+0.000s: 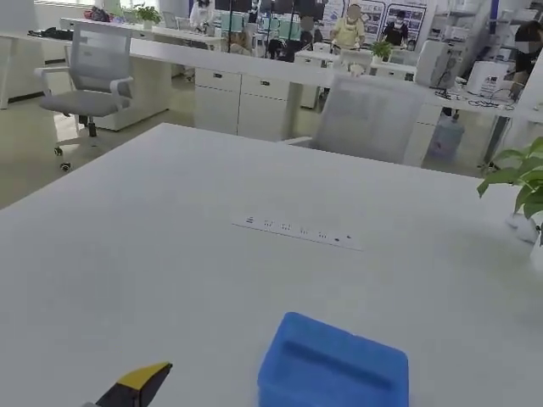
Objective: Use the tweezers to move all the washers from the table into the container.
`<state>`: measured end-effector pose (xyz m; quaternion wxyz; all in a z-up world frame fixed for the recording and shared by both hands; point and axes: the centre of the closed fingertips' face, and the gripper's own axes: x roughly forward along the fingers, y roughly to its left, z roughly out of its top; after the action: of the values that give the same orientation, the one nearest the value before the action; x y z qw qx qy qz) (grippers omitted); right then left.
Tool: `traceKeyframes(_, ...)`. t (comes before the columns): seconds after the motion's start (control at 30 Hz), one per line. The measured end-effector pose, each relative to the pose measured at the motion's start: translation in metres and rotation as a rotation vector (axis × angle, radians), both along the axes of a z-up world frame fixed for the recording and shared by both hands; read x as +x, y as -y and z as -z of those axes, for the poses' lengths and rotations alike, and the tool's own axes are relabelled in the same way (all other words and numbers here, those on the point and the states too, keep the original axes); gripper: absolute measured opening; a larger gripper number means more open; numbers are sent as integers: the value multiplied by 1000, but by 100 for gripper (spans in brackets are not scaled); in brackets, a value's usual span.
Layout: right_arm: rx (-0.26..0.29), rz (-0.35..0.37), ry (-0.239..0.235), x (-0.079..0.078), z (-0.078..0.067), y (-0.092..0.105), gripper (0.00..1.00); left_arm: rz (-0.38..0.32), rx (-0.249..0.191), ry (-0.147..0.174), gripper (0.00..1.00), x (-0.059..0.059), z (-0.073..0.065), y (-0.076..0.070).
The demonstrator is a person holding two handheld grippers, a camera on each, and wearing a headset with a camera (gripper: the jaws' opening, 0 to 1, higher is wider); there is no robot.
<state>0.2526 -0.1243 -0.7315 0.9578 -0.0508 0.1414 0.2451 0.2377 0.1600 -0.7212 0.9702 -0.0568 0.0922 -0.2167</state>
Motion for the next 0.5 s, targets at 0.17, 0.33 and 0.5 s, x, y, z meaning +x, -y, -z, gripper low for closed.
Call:
traceKeyframes(0.17, -2, -2, -3, 0, 2, 1, 51, -5, -2, 1, 74, 0, 0, -2)
traceKeyframes(0.33, -5, -5, -5, 0, 3, 2, 50, -7, -1, 1, 74, 0, -1, -1)
traceKeyframes(0.5, -12, -3, -7, 1, 5, 4, 51, -2, 2, -3, 73, 0, 1, -2)
